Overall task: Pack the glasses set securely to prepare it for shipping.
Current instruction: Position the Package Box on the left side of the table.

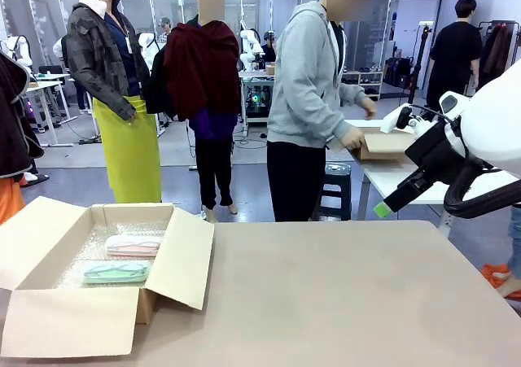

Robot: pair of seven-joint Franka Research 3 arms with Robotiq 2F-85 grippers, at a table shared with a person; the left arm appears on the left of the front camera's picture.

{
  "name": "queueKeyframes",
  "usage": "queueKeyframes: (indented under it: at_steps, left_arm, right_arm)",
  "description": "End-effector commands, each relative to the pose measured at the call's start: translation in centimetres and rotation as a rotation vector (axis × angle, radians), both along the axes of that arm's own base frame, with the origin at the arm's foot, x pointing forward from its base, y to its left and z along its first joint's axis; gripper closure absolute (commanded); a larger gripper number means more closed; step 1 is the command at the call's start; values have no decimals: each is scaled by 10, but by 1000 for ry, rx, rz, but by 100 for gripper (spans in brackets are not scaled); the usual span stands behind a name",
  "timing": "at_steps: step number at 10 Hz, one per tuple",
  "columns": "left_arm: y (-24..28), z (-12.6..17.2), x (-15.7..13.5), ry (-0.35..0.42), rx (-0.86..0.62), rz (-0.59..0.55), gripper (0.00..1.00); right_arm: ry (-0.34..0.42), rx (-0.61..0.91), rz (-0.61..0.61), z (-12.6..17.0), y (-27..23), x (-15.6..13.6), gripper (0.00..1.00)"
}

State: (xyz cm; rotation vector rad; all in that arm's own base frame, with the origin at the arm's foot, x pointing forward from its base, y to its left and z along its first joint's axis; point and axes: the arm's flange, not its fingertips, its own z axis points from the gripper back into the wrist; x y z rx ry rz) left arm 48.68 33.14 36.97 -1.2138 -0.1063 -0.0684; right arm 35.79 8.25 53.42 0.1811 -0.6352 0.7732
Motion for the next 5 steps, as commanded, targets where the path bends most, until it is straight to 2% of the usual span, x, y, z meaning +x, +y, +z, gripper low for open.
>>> queueKeyframes:
  at_steps: [1,2,3,4,5]
  left_arm:
    - [-15,50,-10,-65,223,-20,0]
    - [-25,77,-11,-99,307,-1,23]
    - [-45,104,-18,-130,324,-56,0]
    - [-76,130,-30,-167,408,-120,0]
    - [-105,150,-42,-226,426,-163,0]
  right_arm:
    - [-3,5,-26,-2,4,-3,0]
    - [-3,5,-26,-2,4,-3,0]
    - [-3,5,-26,-2,4,-3,0]
    - [-3,5,-26,-2,4,-3,0]
    - [-3,5,-26,-2,4,-3,0]
